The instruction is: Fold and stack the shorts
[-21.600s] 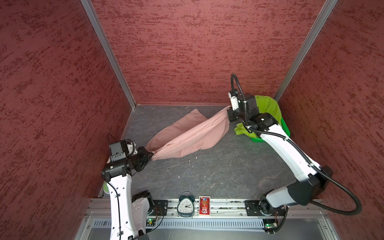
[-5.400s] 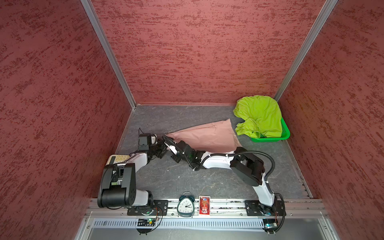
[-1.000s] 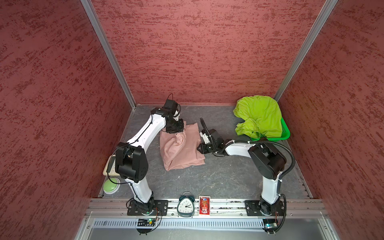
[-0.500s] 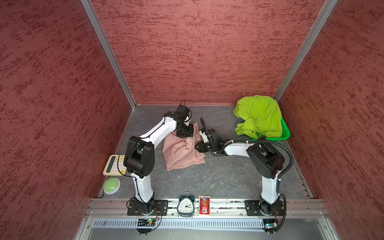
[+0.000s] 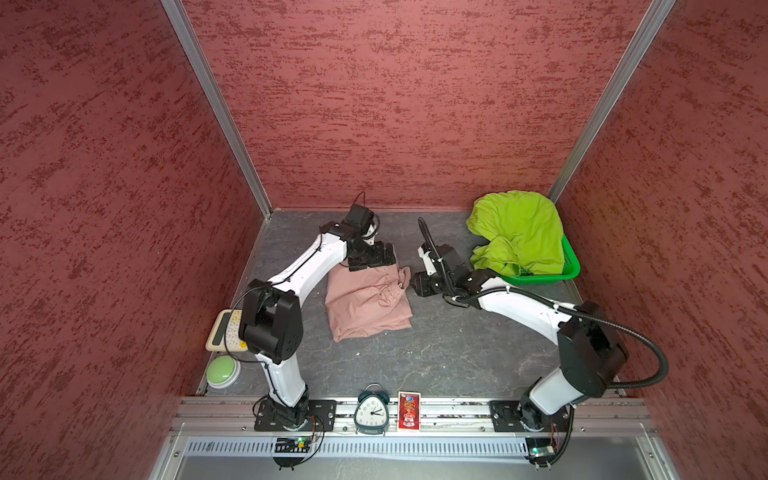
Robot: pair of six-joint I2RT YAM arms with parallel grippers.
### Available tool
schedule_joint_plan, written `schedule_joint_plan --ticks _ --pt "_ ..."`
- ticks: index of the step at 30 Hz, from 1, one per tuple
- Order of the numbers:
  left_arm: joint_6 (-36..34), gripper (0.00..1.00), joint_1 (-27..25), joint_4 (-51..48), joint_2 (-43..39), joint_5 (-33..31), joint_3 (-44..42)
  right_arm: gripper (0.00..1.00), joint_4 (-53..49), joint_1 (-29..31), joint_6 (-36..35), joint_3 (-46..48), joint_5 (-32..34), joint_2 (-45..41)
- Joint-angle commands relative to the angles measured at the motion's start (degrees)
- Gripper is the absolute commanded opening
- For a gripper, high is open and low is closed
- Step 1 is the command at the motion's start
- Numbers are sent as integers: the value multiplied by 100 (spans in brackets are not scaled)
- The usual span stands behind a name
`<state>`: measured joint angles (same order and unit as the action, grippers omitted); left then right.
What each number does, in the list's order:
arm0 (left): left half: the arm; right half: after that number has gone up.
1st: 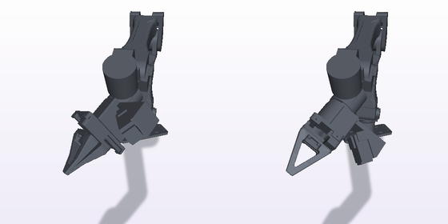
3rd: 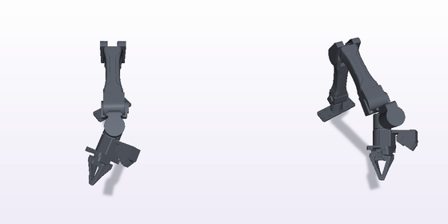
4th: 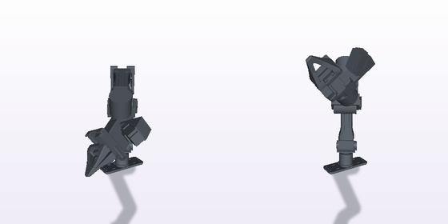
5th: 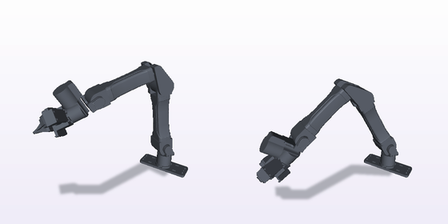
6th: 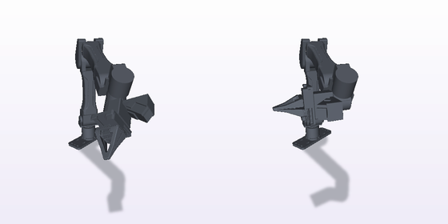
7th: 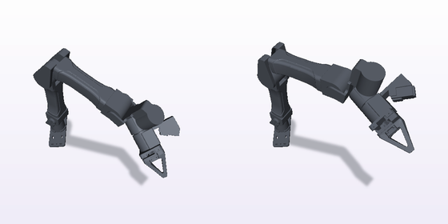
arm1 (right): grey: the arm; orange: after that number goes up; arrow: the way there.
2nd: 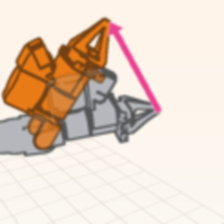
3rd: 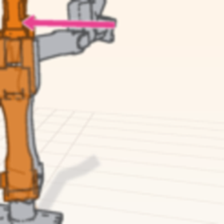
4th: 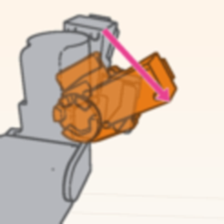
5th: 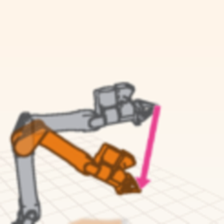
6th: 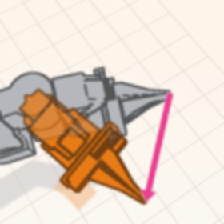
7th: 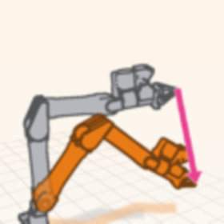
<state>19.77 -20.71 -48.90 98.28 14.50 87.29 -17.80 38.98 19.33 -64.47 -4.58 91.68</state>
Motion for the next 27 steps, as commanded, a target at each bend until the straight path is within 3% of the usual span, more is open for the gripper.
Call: schedule_joint_plan --ticks 1,4,9,13,18,24,27 --pt "-4 99 475 395 -1065 -275 -458 34 -472 354 -480 -631 -308 83" --pt "87 99 1071 773 -1884 -128 -1294 21 -166 684 -477 -1093 -860 530" --pt "171 99 1743 1230 -2720 482 -2422 14 112 910 -254 -1710 -1156 1578" --pt "423 99 1675 1896 -2801 1044 -3153 4 76 745 44 -1538 -626 1769" --pt "721 99 1424 3020 -2487 1594 -4048 0 803 427 772 -194 -654 1356" --pt "739 99 1284 3463 -1881 1442 -4407 0 1876 408 1793 1024 -1485 1520" --pt "726 99 1219 3546 -1522 1404 -4406 6 1884 448 1756 940 -1744 1598"
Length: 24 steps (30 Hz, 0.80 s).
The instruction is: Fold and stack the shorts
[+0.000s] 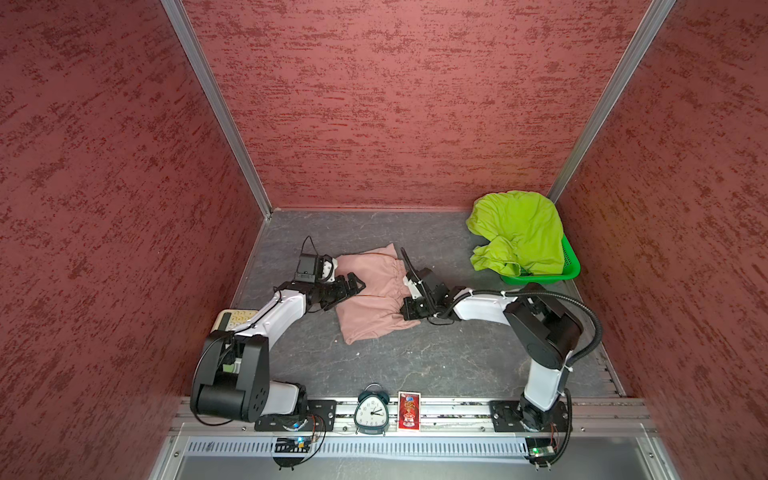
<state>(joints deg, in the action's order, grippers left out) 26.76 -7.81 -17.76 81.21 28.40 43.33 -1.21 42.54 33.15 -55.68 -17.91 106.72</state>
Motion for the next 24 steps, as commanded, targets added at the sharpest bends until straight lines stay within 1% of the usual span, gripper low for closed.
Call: schedule_joint_plan --ticks 1,4,6,8,12,15,18,20,24 --pt "9 99 -87 423 245 8 20 9 29 117 210 -80 -295 42" --pt "-159 99 -99 206 281 -79 186 18 -555 131 -299 -495 276 -391" --pt "-294 99 -98 -21 169 -203 331 30 -843 123 -562 -759 654 -688" --pt "-409 99 -96 -213 38 -333 448 39 -1058 131 -777 -1043 1045 -775" --pt "-544 99 -85 -507 -185 -522 598 42 -916 110 -975 -1399 1171 -562" --pt "-547 99 -67 -697 -381 -547 660 45 -727 8 -961 -1639 1160 -141" --pt "-538 99 -54 -848 -688 -560 676 52 -712 -140 -1010 -1837 1144 435" --pt "-530 100 -39 -966 -914 -582 716 57 -1048 -107 -1369 -1990 1351 685" --pt "-543 99 27 -1291 -1250 -436 884 67 -1224 120 -2092 -1737 1601 359"
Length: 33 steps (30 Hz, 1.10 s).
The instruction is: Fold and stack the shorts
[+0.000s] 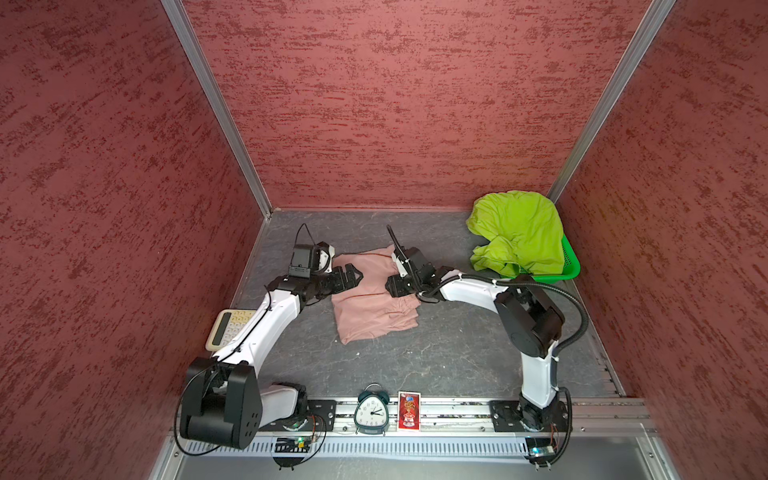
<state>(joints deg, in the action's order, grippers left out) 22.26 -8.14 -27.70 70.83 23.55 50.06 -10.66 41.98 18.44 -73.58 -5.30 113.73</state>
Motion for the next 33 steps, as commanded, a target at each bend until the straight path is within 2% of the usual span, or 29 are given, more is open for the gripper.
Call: schedule_joint_plan --ticks 1,6,8,11,14,19,22,27,33 --pt "-74 100 88 -335 -287 177 252 70 -354 216 -711 109 384 -428" --pt "-41 99 56 -443 -590 151 238 72 -543 275 -715 141 398 -79" --pt "40 99 42 -526 -656 151 197 71 -410 302 -344 37 366 207" --pt "170 99 -88 -670 -758 280 249 71 160 302 505 13 -289 274" --pt "4 99 -506 -929 -859 -37 398 72 824 247 971 370 -167 -467" --pt "-306 99 -1332 -1358 -312 -713 647 72 1159 -260 935 1170 225 -2295" --pt "-397 99 -1883 -1681 275 -1332 882 73 890 -570 656 1584 452 -3274" --pt "-407 99 -2668 -1869 1290 -2117 1372 75 234 -991 415 2147 738 -4350" --pt "-390 99 -3074 -1905 2490 -2542 1863 76 -35 -1286 602 2732 717 -5222"
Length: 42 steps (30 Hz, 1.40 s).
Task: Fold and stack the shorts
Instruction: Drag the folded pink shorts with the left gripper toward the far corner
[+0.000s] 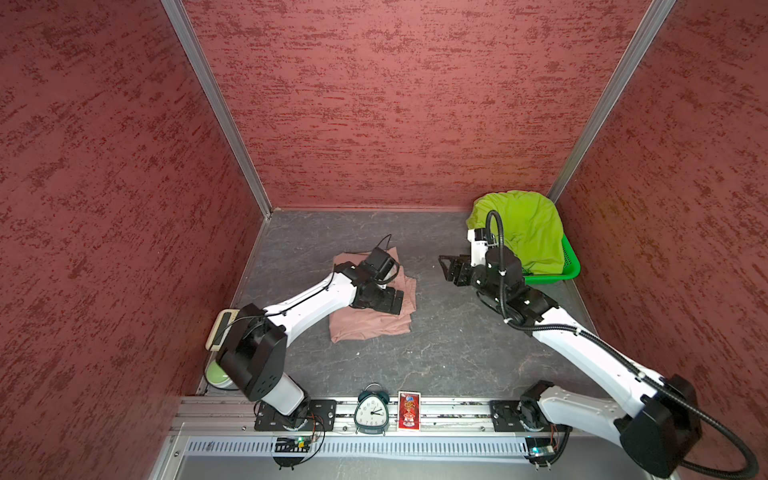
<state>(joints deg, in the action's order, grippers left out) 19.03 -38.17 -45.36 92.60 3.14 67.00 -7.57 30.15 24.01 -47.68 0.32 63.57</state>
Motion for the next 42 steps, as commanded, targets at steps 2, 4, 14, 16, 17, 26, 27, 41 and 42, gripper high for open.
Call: schedule_joint_plan --ticks 2,4,14,16,17,26,27,41,42 --pt "-37 99 -84 -95 609 -586 208 76 -390 -137 69 248 166 -363" --pt "-65 99 -67 -33 904 -607 217 76 -417 -156 66 324 138 -465" --pt "-413 99 483 6 1697 -752 313 77 -370 -203 60 312 -30 -395" --pt "-560 99 798 3 1748 -814 334 77 -321 -203 85 314 -55 -355" --pt "-672 99 1009 22 1779 -836 355 77 -294 -203 95 329 -64 -339" --pt "-1607 100 2612 -38 2578 -816 1798 77 -74 -211 217 406 -168 -240" --pt "-1728 100 2675 -354 2744 -960 2196 77 -88 -212 227 384 -177 -244" --pt "-1391 99 3198 -1181 2158 -795 2907 78 78 -205 -168 258 -887 431" --pt "-1241 99 3177 -1128 1991 -638 2661 78 162 -211 -153 289 -900 493"
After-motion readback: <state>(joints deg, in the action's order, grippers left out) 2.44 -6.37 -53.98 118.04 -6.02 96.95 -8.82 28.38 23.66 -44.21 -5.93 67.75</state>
